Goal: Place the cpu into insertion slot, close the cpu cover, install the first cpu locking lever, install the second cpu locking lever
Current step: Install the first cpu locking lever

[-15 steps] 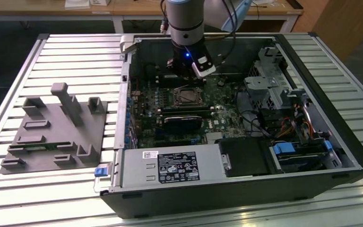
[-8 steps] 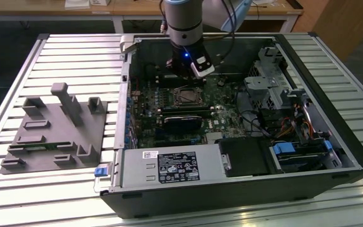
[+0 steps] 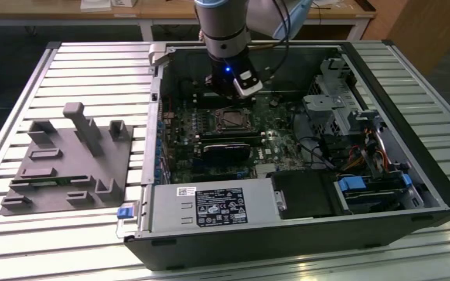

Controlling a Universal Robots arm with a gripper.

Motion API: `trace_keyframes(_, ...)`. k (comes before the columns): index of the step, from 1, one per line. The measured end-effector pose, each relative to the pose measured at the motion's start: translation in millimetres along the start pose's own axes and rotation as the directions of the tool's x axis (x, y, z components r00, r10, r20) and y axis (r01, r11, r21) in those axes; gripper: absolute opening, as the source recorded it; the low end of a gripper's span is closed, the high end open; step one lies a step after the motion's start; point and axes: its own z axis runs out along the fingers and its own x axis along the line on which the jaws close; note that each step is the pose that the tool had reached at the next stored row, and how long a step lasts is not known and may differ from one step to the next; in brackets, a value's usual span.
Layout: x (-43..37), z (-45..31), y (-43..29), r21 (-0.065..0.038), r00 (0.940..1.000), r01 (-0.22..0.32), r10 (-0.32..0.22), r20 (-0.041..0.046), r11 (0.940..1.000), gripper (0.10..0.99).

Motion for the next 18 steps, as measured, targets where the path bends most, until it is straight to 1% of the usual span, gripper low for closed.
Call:
trace_keyframes(5, 1.8, 1.4, 2.2, 0.005, 0.9993, -0.035, 0.035, 0.0112, 0.9994, 0.106)
trace_keyframes(11, 4.9, 2.9, 5.8, 0.011, 0.9976, -0.067, 0.066, 0.0195, 0.9977, 0.106)
trace_keyframes(13, 5.2, 3.8, 6.1, 0.014, 0.9959, -0.087, 0.087, 0.0238, 0.9961, 0.106)
trace_keyframes(16, 5.6, 4.9, 6.2, 0.02, 0.9917, -0.125, 0.125, 0.0315, 0.9919, 0.106)
trace_keyframes(18, 6.5, 5.2, 6.7, 0.023, 0.9893, -0.142, 0.141, 0.0352, 0.9895, 0.106)
